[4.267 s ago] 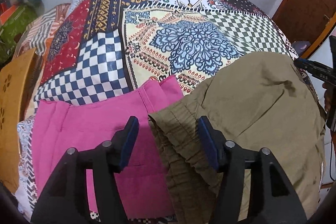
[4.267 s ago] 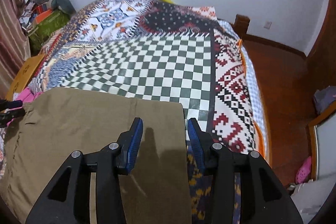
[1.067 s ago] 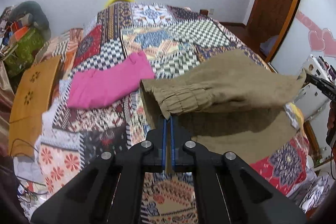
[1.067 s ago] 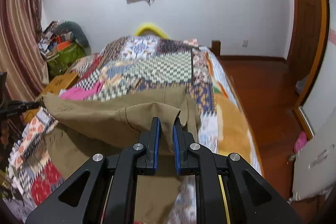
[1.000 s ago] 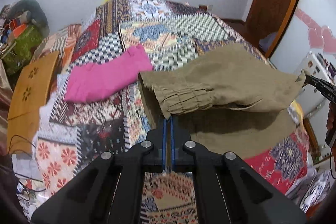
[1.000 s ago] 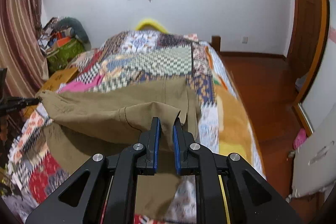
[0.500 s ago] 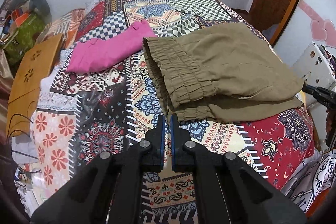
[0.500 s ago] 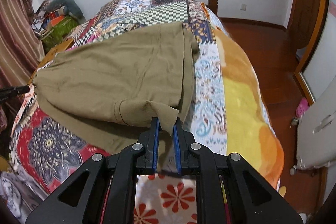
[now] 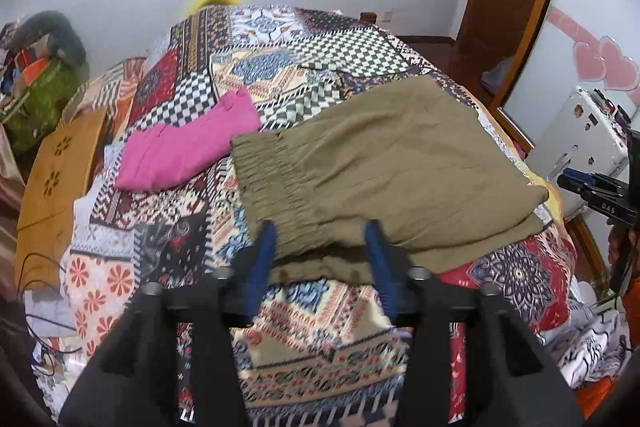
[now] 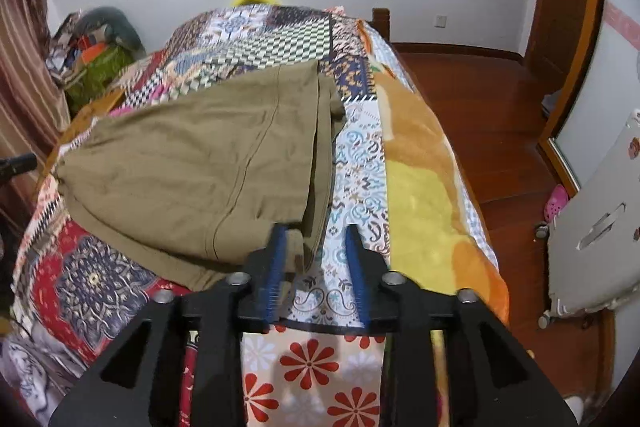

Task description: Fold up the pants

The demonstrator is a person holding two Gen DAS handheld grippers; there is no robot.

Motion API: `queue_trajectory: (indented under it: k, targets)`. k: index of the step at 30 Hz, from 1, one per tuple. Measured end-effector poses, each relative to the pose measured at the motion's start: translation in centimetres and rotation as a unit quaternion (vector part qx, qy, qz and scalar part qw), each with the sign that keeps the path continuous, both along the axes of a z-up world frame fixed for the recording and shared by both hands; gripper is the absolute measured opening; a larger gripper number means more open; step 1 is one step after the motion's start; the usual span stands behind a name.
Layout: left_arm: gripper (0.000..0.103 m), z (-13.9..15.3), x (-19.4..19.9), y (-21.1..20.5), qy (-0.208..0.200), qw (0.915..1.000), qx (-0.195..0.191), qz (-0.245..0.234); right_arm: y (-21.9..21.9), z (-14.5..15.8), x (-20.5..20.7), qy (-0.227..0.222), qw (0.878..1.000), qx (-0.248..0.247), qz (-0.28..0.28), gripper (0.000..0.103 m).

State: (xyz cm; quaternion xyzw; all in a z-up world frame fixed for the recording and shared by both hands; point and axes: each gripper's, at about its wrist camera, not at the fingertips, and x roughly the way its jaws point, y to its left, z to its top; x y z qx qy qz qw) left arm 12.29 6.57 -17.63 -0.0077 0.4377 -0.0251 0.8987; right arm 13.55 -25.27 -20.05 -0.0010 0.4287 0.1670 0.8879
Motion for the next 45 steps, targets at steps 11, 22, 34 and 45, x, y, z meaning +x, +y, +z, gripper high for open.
queue_trajectory:
  k: [11,22,34,45]
  targets:
    - [0.058,-4.8,2.5,-0.6,0.058,0.9969,0.050,0.020,1.7,-3.0,1.1,0.053,0.998,0.009,0.019,0.040]
    - [0.058,-4.4,1.4,3.0,0.055,0.9975,-0.023,0.038,0.7,-2.7,1.1,0.062,0.997,0.043,0.003,0.040]
    - [0.062,-6.6,3.1,2.8,0.077,0.9941,-0.062,0.044,2.0,-5.1,1.5,0.107,0.993,0.047,0.009,0.040]
    - [0.054,-6.6,3.1,1.8,0.058,0.9975,-0.020,0.037,1.8,-5.2,1.0,0.107,0.993,0.048,0.013,0.012]
